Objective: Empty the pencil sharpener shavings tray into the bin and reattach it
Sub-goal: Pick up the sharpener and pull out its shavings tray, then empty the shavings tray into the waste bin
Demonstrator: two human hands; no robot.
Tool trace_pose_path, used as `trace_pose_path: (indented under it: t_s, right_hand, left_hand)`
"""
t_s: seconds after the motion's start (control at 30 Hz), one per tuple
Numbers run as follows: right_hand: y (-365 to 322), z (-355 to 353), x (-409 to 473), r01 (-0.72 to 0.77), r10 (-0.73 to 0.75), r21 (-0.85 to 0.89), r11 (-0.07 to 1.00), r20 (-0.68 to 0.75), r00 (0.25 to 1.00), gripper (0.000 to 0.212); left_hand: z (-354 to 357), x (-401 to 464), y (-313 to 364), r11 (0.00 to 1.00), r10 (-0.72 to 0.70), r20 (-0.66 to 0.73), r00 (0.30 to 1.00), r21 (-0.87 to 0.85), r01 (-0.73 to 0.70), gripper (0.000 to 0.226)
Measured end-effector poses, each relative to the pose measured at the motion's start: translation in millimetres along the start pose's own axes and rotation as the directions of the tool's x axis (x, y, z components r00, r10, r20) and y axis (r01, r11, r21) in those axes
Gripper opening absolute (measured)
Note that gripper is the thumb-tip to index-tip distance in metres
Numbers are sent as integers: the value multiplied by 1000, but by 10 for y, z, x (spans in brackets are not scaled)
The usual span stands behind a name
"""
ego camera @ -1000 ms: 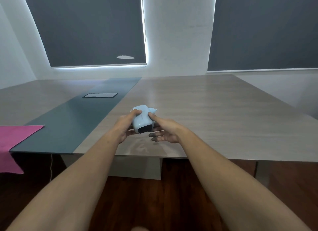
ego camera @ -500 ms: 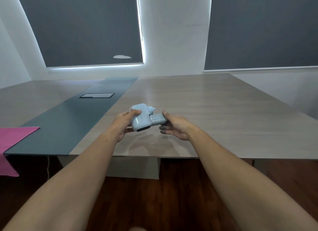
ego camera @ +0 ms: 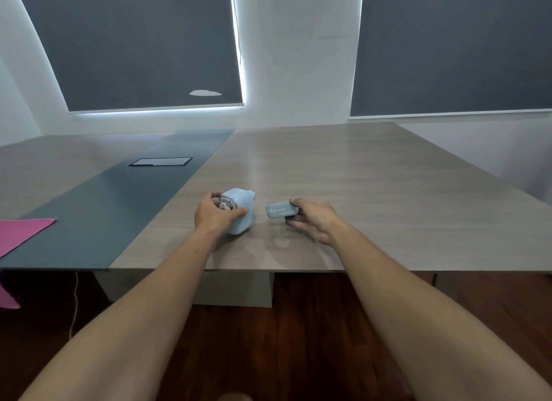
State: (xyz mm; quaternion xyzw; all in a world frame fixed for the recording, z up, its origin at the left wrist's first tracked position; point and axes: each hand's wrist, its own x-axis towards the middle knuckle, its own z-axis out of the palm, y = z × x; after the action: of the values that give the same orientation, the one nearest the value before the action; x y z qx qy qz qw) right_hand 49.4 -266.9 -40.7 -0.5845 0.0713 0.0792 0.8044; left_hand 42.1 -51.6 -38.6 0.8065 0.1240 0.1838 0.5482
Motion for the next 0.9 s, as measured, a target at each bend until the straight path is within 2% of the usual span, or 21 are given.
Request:
trace_pose_path:
  t_s: [0.13, 0.27, 0.33, 0.43, 0.57, 0.73, 0.9]
  right_hand:
    - [-9, -64, -6, 5, -5, -19, 1000, -20, 1000, 6]
    - [-34, -161, -42, 5, -6, -28, 1000, -42, 999, 21]
    - [-54, -210, -87, 9, -11, -35, 999, -51, 999, 15]
    - [-109, -294, -184, 35, -39, -47, 998, -75, 996, 10]
    - [-249, -453, -384, 83, -88, -47, 995, -123, 989, 12]
    - [-497, -846, -797, 160, -162, -24, 987, -167, 973, 9]
    - [-709, -1480, -1369, 246, -239, 11, 969, -204, 949, 9]
  left_hand:
    - [62, -44, -20, 999, 9, -16, 1000, 46, -8, 73]
    - [68, -47, -9, 996, -10, -3, 1000, 93, 10, 78]
    - [62, -64, 42, 993, -4, 1, 1000, 120, 4, 84]
    - [69, -140, 212, 975, 65, -12, 998, 213, -61, 87]
    - [160, -299, 530, 925, 207, -3, 978, 325, -195, 75]
    - [488, -645, 955, 915, 300, 94, 949, 252, -315, 60]
    - [1038, -1193, 1317, 919, 347, 229, 910, 110, -378, 48]
